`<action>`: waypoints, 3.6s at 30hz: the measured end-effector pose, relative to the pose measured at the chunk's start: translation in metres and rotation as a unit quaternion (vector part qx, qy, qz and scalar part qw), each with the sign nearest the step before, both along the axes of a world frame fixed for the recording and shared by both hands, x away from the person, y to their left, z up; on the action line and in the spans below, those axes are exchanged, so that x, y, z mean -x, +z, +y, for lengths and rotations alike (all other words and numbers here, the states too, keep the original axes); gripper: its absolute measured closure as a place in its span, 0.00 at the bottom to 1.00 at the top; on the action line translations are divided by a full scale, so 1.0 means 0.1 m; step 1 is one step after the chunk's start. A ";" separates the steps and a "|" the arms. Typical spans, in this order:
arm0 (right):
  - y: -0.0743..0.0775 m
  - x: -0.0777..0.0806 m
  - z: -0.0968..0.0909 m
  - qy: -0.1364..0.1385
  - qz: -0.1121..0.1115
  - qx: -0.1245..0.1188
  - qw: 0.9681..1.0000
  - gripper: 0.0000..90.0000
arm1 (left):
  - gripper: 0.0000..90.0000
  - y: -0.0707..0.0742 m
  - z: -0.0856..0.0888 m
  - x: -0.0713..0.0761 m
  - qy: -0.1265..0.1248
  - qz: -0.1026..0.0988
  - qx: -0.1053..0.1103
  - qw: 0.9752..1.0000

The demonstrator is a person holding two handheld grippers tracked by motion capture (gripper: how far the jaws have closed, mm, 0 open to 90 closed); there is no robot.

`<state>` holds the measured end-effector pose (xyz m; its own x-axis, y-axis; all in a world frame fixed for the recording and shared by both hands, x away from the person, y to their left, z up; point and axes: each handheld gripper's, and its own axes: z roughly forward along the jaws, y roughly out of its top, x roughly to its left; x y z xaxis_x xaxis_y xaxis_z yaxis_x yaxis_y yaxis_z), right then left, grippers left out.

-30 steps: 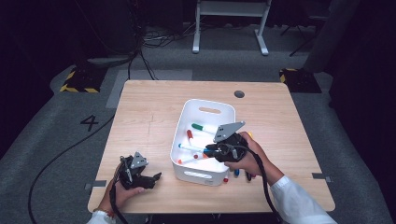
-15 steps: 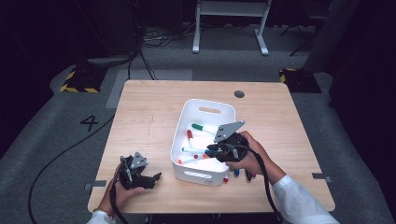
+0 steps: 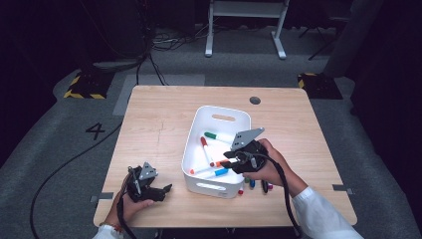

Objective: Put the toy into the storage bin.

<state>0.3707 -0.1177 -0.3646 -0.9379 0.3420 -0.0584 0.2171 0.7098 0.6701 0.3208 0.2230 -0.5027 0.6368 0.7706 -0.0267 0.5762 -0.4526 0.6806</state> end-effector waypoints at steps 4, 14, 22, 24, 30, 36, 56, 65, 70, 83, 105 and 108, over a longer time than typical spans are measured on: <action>0.02 0.00 -0.05 -0.003 -0.007 -0.005 1.000 0.67 | 0.16 0.00 0.00 0.00 0.000 0.000 0.000 1.000; 0.09 -0.02 -0.38 -0.043 -0.013 -0.027 0.999 0.61 | 0.16 0.00 0.00 0.00 -0.002 0.001 0.001 1.000; 0.15 -0.04 -0.81 -0.084 -0.027 -0.067 0.994 0.59 | 0.16 0.00 0.00 0.00 -0.002 0.001 0.001 1.000; 0.14 -0.05 -0.93 -0.099 -0.031 -0.069 0.992 0.59 | 0.16 0.00 0.00 0.00 0.000 0.000 0.000 1.000; -0.01 -0.11 -1.27 -0.143 -0.023 -0.072 0.987 0.59 | 0.16 0.00 0.00 0.00 0.001 0.000 0.000 1.000; -0.29 -0.22 -1.48 -0.190 -0.021 -0.050 0.980 0.59 | 0.16 0.00 0.00 0.00 0.001 0.000 0.000 1.000; -1.04 -0.70 -1.59 -0.300 0.008 -0.012 0.954 0.60 | 0.16 0.00 0.00 0.00 -0.002 0.001 0.001 1.000; -1.21 -0.78 -1.67 -0.327 0.017 0.002 0.945 0.72 | 0.16 0.00 0.00 0.00 -0.001 0.001 0.001 1.000; -1.22 -0.77 -1.67 -0.320 0.010 -0.001 0.947 0.83 | 0.16 0.00 0.00 0.00 0.001 0.000 0.000 1.000; -0.93 -0.65 -1.71 -0.281 -0.005 -0.050 0.958 0.83 | 0.16 0.00 0.00 0.00 0.000 0.000 0.000 1.000; 0.64 0.02 -0.92 -0.099 -0.078 -0.153 0.980 0.83 | 0.16 0.00 0.00 0.00 0.000 -0.001 -0.001 1.000; 0.74 0.07 -0.68 -0.069 -0.085 -0.144 0.984 0.83 | 0.16 0.00 0.00 0.00 -0.001 0.001 0.001 1.000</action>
